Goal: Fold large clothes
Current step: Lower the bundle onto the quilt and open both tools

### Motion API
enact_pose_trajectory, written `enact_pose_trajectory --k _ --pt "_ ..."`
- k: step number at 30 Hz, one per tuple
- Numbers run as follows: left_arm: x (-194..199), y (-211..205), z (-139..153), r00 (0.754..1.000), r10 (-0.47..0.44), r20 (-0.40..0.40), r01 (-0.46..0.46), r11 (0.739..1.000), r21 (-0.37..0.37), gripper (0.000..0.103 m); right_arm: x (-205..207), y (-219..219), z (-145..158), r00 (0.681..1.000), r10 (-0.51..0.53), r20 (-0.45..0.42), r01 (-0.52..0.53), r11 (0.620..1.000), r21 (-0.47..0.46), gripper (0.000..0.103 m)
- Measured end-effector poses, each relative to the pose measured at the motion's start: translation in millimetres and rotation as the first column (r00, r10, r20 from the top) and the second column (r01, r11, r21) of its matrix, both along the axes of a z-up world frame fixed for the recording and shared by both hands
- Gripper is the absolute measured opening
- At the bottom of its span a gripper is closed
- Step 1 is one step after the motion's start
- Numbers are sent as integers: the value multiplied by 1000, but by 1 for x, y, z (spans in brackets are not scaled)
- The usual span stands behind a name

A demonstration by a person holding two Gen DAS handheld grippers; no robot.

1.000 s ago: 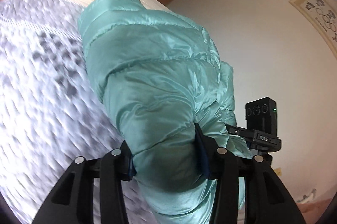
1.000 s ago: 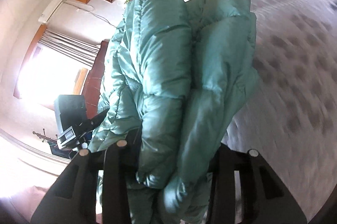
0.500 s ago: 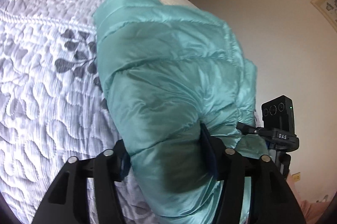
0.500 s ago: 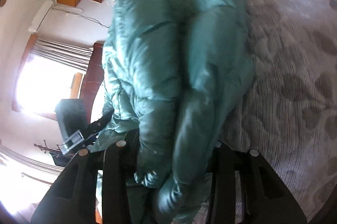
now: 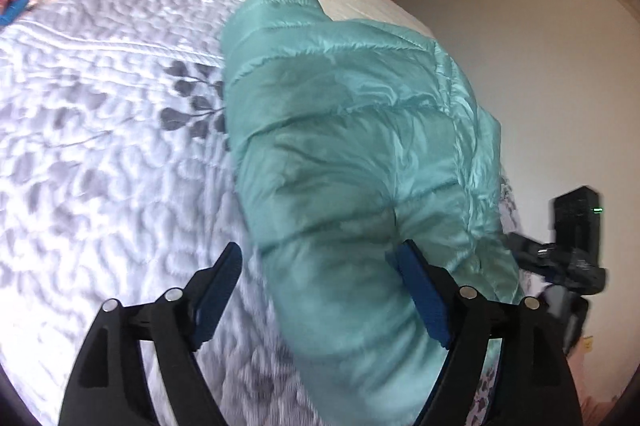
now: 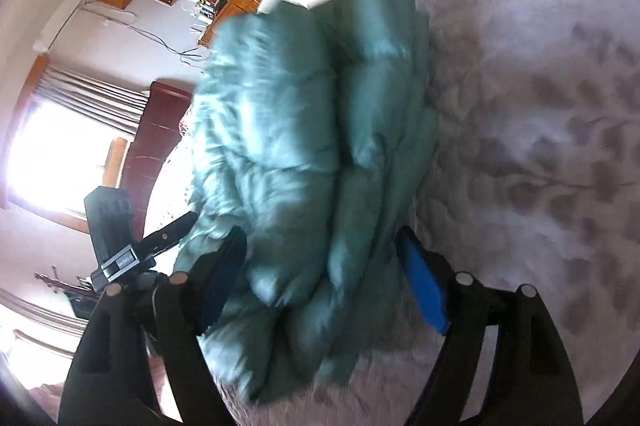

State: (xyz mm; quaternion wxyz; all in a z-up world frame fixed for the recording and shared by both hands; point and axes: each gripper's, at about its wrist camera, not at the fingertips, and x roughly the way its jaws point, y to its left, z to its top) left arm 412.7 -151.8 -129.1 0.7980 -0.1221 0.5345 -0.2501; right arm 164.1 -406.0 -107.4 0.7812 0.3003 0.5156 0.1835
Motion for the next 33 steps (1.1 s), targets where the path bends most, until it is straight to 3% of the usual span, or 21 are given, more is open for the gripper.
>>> enact_pose_trajectory --k 6,12,19,22,28,33 --pt "-44 6 31 995 73 75 -75 997 30 82 -36 17 38 999 25 34 -21 994 -106 84" --pt "-71 -6 18 993 61 99 -70 993 90 82 -38 43 19 998 27 -62 -40 975 -219 84" --pt "-70 -14 -2 997 53 60 -60 991 121 83 -37 52 -3 994 19 -107 -42 974 -220 82" --pt "-74 -13 13 996 54 75 -64 988 138 83 -44 56 16 997 14 -69 -31 966 -255 82" --pt "-89 -10 45 991 74 113 -98 968 231 94 -72 63 56 999 -11 -35 -3 931 -366 94" --pt "-108 -8 63 984 97 148 -139 940 312 97 -96 74 73 999 -34 -32 14 875 -483 95"
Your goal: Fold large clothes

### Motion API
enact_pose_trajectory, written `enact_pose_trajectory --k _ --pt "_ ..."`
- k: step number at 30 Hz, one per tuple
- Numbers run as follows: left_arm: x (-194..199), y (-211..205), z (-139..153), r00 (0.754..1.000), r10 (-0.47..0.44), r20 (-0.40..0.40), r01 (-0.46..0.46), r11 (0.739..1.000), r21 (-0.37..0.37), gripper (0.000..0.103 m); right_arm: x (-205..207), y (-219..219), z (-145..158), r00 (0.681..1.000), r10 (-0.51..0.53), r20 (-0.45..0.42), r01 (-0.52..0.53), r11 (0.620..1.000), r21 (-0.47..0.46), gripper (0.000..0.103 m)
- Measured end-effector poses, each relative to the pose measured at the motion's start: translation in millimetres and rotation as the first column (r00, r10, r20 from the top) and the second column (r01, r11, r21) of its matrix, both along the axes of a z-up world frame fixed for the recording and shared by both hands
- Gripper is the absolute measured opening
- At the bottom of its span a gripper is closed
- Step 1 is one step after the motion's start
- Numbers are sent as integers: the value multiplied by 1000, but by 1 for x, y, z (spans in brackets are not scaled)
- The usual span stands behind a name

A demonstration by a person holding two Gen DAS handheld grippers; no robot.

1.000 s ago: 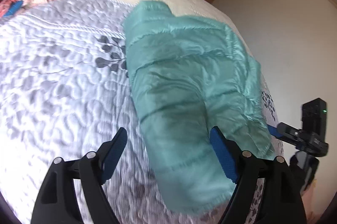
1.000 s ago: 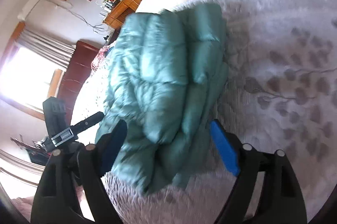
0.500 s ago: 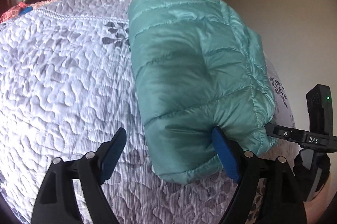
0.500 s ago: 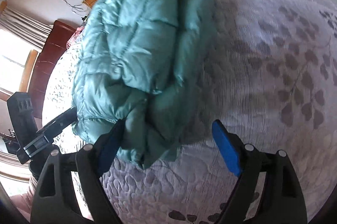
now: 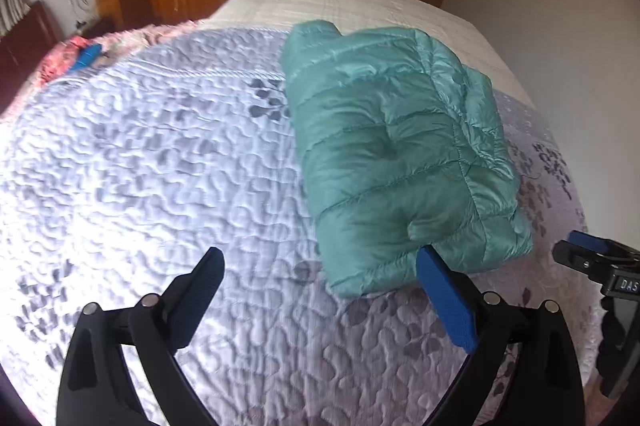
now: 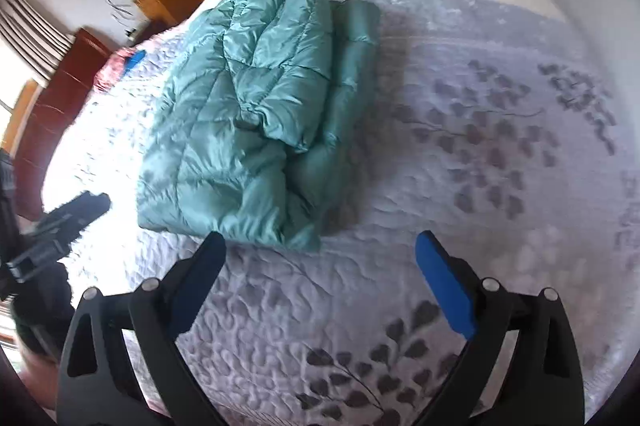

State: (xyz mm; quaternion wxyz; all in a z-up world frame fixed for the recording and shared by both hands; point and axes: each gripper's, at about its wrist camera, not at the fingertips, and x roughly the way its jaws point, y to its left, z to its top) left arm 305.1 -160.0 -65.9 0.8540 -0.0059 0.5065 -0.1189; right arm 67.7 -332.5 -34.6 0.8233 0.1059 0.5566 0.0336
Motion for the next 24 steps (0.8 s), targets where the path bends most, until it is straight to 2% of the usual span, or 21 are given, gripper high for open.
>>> enact_pose_trajectory --k 3,6,13,17,24 --pt "-11 2 10 999 21 38 -22 999 39 99 -12 7 11 1000 -3 12 3 1000 -20 95" --pt "-24 5 21 995 42 88 -46 998 47 99 -15 13 18 1000 -6 30 8 998 -64 95" --pt "-37 4 35 999 27 41 -29 998 63 99 -29 23 37 998 4 62 1 996 -90 95" --pt "-48 2 42 998 32 60 -37 995 91 99 -37 26 45 997 2 73 6 994 -110 95" --pt "-64 6 54 996 49 79 -57 994 98 99 -45 27 54 996 2 85 8 994 -112 95"
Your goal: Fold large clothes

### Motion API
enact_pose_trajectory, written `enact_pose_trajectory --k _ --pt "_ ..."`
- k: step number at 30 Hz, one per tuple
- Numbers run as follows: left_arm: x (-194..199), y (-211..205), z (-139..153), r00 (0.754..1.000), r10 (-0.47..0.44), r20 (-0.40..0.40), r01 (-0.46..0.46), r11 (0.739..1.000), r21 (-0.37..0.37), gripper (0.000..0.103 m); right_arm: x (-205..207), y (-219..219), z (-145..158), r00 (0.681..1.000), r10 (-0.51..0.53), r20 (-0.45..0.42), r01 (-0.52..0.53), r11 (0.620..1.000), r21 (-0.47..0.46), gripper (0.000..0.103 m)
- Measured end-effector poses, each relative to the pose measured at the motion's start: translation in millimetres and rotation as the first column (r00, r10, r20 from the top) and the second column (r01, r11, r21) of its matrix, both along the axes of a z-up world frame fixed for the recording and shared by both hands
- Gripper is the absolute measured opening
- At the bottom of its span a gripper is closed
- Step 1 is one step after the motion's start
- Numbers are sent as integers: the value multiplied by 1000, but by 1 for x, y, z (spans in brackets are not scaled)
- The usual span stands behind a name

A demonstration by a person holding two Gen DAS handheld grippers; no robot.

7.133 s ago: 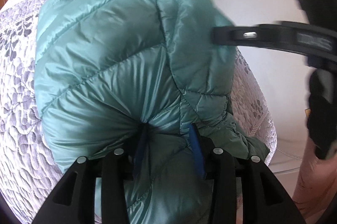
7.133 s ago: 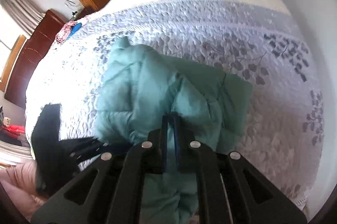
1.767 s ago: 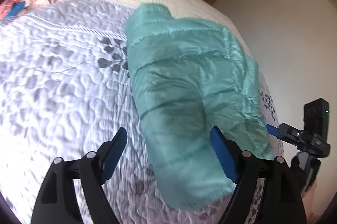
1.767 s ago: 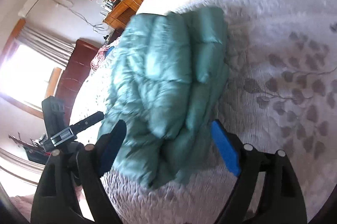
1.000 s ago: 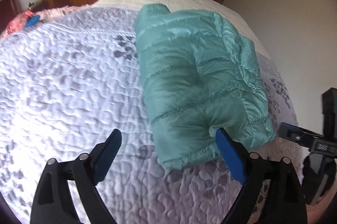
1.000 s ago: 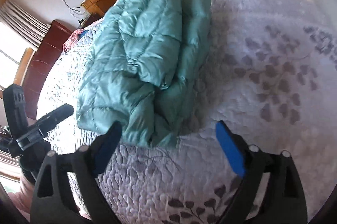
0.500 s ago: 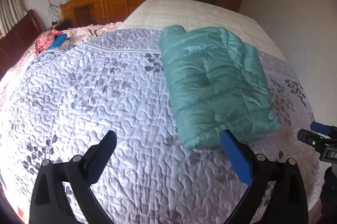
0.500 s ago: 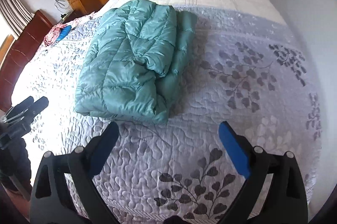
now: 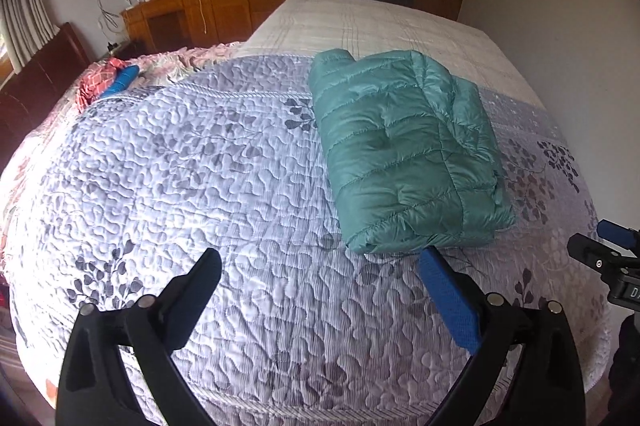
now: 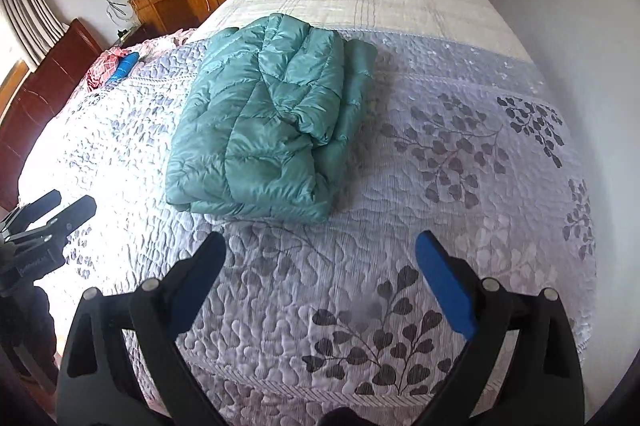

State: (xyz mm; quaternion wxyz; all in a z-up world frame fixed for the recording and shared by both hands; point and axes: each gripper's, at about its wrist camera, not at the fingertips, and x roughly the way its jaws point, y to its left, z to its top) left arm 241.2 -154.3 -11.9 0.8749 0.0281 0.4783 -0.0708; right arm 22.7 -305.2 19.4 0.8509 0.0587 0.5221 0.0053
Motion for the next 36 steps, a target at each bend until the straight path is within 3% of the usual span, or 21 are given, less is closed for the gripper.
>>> enact_pose_trajectory --k 36 --pt "-17 0 10 1000 10 8 -11 1000 3 99 -11 1 3 1000 -7 1 7 1000 10 95"
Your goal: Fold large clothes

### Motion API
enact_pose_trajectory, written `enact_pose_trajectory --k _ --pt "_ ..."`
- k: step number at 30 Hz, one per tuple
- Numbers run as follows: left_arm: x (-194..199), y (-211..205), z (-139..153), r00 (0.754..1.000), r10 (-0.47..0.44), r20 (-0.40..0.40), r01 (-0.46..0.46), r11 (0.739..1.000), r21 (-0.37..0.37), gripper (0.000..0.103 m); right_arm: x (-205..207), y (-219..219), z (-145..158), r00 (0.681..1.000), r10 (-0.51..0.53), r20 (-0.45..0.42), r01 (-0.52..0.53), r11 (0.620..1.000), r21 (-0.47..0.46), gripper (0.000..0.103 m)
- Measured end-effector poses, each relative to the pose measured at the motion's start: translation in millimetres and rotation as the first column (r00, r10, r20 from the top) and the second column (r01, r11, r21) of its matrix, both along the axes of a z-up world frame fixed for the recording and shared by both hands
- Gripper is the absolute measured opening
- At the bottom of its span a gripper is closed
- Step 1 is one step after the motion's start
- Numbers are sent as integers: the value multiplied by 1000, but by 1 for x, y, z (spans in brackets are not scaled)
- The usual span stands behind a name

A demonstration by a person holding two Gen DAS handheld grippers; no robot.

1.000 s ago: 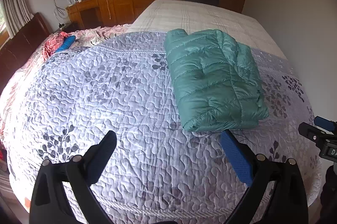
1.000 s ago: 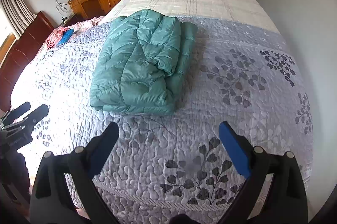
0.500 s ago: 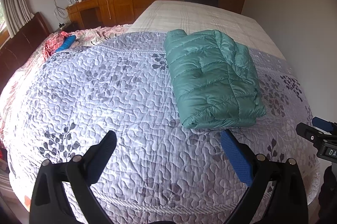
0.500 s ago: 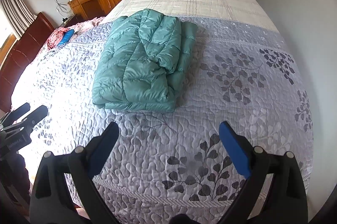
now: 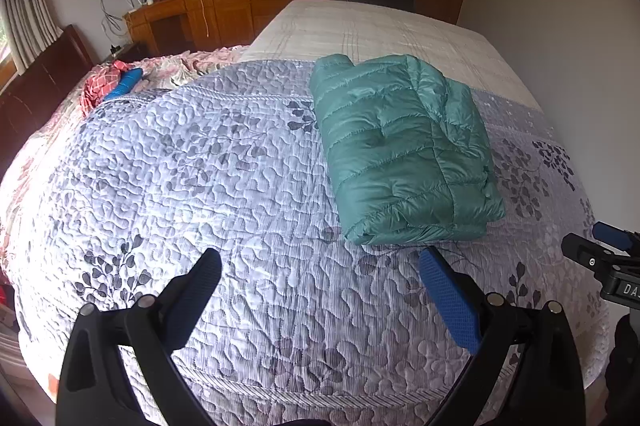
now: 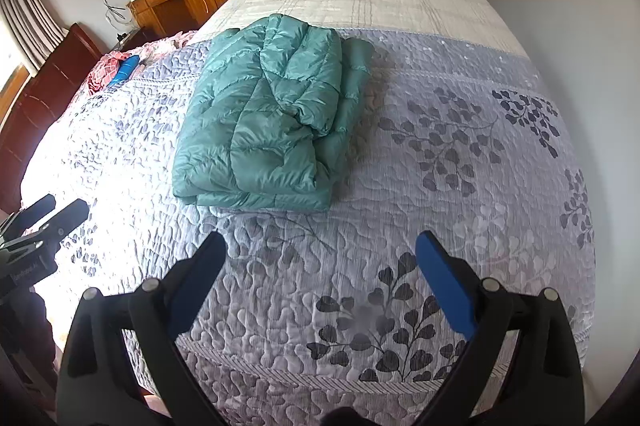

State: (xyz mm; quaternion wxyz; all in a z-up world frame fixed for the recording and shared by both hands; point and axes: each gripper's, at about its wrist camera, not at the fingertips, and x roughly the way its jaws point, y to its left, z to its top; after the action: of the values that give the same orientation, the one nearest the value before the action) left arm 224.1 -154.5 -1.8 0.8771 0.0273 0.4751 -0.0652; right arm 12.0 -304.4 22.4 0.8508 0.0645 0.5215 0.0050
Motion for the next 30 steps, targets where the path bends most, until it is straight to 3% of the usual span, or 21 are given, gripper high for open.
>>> enact_pose_trajectory --k 30 --pt "3 -1 -5 1000 -10 -11 10 1000 -1 99 0 -1 -2 1000 -4 -6 4 1000 4 95"
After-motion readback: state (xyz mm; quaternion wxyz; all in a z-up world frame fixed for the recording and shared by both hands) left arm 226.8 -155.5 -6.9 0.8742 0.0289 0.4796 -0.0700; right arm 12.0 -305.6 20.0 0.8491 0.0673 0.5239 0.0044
